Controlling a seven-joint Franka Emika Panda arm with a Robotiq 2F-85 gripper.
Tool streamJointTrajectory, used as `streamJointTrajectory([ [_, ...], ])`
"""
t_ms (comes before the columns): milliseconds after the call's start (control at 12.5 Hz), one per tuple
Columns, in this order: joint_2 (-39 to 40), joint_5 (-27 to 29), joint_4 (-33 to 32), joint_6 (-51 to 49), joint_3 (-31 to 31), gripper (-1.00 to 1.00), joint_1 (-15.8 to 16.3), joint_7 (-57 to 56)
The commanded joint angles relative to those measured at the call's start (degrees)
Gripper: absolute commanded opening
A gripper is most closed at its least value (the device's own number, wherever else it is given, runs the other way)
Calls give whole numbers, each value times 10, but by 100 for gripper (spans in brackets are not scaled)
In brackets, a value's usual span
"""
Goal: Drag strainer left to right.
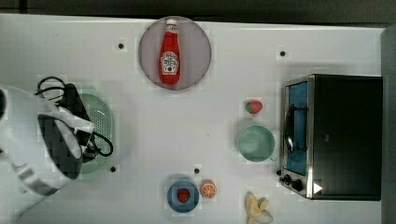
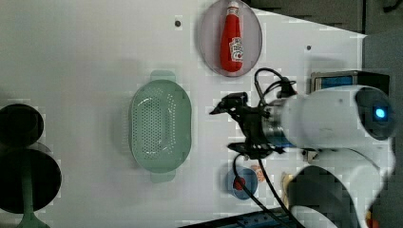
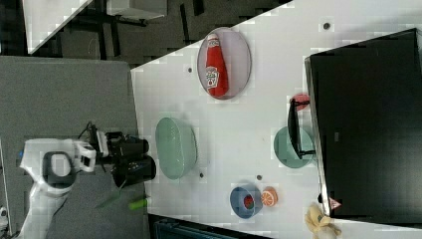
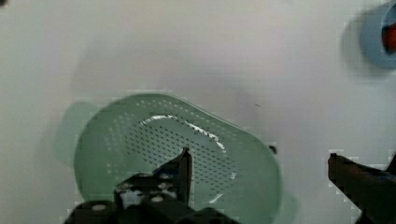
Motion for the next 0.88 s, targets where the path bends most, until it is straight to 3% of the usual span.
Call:
streamJointTrajectory([
  [80, 50, -2, -8, 53, 14, 100, 0, 147],
  [480, 161, -21, -27, 198, 12, 100, 5, 260],
  [880, 211, -84, -66, 297, -10, 100, 5, 263],
])
